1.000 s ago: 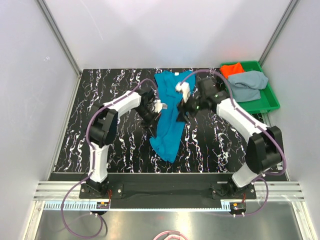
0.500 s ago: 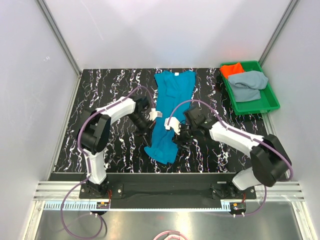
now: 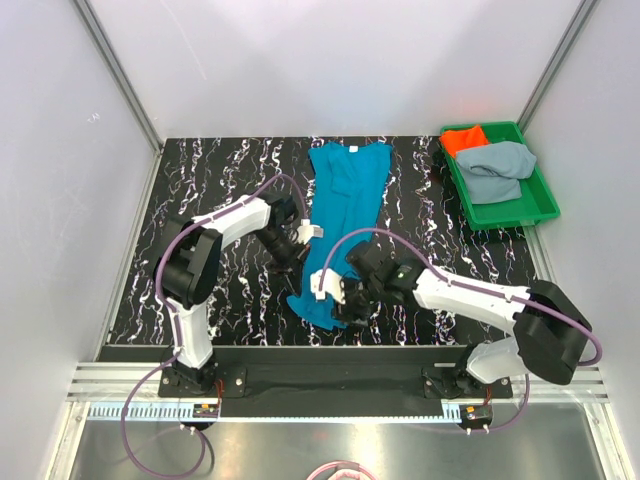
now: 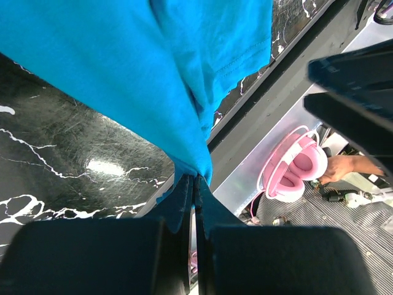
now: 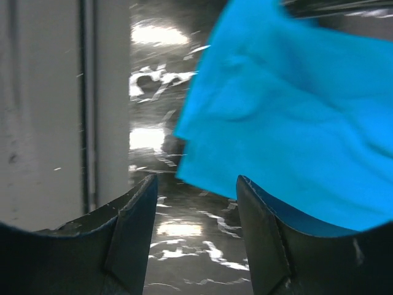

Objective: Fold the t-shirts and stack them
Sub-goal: Fold the tshirt

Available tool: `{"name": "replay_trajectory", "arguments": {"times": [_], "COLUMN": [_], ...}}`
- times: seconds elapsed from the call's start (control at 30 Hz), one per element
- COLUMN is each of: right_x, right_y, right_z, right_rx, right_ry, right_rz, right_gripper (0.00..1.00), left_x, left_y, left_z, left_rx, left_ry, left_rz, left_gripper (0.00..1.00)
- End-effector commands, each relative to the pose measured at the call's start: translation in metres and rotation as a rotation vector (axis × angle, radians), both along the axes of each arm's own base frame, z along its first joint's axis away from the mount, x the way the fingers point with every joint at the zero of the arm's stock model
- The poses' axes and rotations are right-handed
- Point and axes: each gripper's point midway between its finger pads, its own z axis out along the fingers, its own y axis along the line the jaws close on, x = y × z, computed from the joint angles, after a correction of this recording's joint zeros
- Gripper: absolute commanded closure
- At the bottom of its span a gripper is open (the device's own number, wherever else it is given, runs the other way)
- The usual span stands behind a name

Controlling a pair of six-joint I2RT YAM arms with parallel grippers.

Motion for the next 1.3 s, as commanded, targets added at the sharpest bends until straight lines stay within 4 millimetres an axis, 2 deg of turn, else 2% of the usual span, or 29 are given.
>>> {"name": "replay_trajectory", "arguments": {"times": [0.0,0.23,0.4,0.57,0.63,0.73,0.93,0.97,1.0,1.1,1.13,1.2,1.27], "right_x": [-0.016,-0.021,-0.023,-0.019,-0.016,-0.009,-0.001,0.0,0.0,0.006,0.008,0.01,0.011], "right_y": [0.007,0.001,-0.002,0.007,0.009,0.01,0.021,0.02,0.018,0.009,0.004,0.0,-0.006], "right_z": [0.005,-0.002,-0.017,-0.021,-0.031,-0.046,-0.053,-0.054,-0.053,-0.051,-0.052,-0.048,-0.042], "right_rx": [0.048,0.044,0.019,0.003,-0.039,-0.121,-0.146,-0.153,-0.157,-0.192,-0.214,-0.222,-0.242], "right_ry": [0.006,0.0,-0.006,-0.012,0.008,0.032,0.007,-0.001,-0.01,-0.044,-0.057,-0.076,-0.096], "right_rz": [0.037,0.036,0.045,0.049,0.042,0.019,-0.004,-0.009,-0.012,-0.027,-0.037,-0.047,-0.046], "right_gripper": [0.39,0.4,0.41,0.41,0.41,0.47,0.52,0.55,0.66,0.82,0.93,0.99,1.0], "left_x": [0.0,-0.001,0.002,0.003,0.004,0.003,0.0,0.0,-0.001,0.001,0.001,0.002,0.002], "left_y": [0.002,0.003,0.002,-0.001,-0.001,-0.002,-0.003,-0.002,-0.002,-0.004,-0.004,-0.004,-0.004], "left_z": [0.007,0.001,0.0,0.001,0.003,0.005,0.007,0.006,0.006,0.008,0.008,0.008,0.007], "left_rx": [-0.01,0.013,0.014,0.006,0.001,-0.005,-0.018,-0.017,-0.017,-0.024,-0.025,-0.022,-0.018], "left_ry": [-0.017,-0.003,0.001,0.002,0.001,0.002,0.007,0.008,0.009,0.007,0.005,0.008,0.009], "left_rz": [-0.002,0.006,0.008,0.01,0.015,0.018,0.02,0.02,0.02,0.022,0.021,0.022,0.022], "left_gripper": [1.0,1.0,1.0,1.0,1.0,1.0,1.0,1.0,1.0,1.0,1.0,1.0,1.0]}}
